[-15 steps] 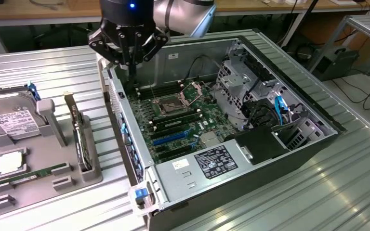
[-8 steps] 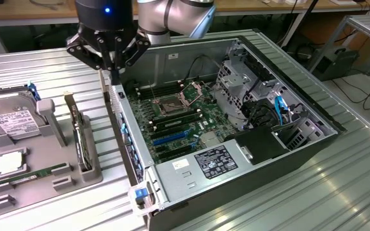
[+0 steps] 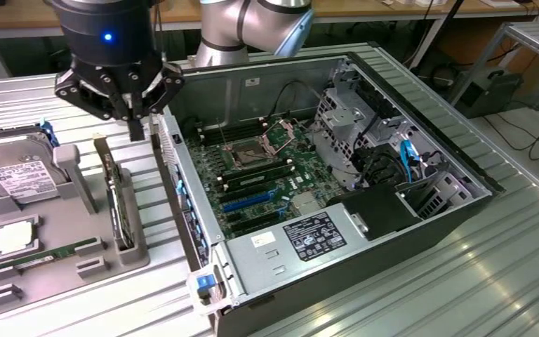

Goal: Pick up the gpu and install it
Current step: 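Reach for the gpu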

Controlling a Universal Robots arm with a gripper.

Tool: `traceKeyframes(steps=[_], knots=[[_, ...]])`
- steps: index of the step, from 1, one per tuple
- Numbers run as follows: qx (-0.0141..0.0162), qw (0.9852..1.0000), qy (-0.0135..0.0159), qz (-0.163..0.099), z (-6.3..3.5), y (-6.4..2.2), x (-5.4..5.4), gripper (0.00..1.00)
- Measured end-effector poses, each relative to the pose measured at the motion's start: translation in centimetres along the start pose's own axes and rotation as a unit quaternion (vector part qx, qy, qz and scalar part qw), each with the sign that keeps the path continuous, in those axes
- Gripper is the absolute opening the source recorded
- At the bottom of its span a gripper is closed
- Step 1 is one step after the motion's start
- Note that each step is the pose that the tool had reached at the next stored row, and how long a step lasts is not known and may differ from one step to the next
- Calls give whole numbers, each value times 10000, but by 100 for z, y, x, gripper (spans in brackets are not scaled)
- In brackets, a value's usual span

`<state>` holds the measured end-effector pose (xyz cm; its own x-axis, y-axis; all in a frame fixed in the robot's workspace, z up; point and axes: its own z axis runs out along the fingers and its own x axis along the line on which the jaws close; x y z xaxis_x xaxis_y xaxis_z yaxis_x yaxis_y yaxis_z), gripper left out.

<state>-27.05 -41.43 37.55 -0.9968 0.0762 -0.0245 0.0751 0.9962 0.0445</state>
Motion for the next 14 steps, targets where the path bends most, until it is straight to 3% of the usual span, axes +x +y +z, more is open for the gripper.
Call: traceKeyframes(steps=[7,14], knots=[[2,10000,1,0,124,-65,352,11],[8,10000,1,0,124,-65,357,11]])
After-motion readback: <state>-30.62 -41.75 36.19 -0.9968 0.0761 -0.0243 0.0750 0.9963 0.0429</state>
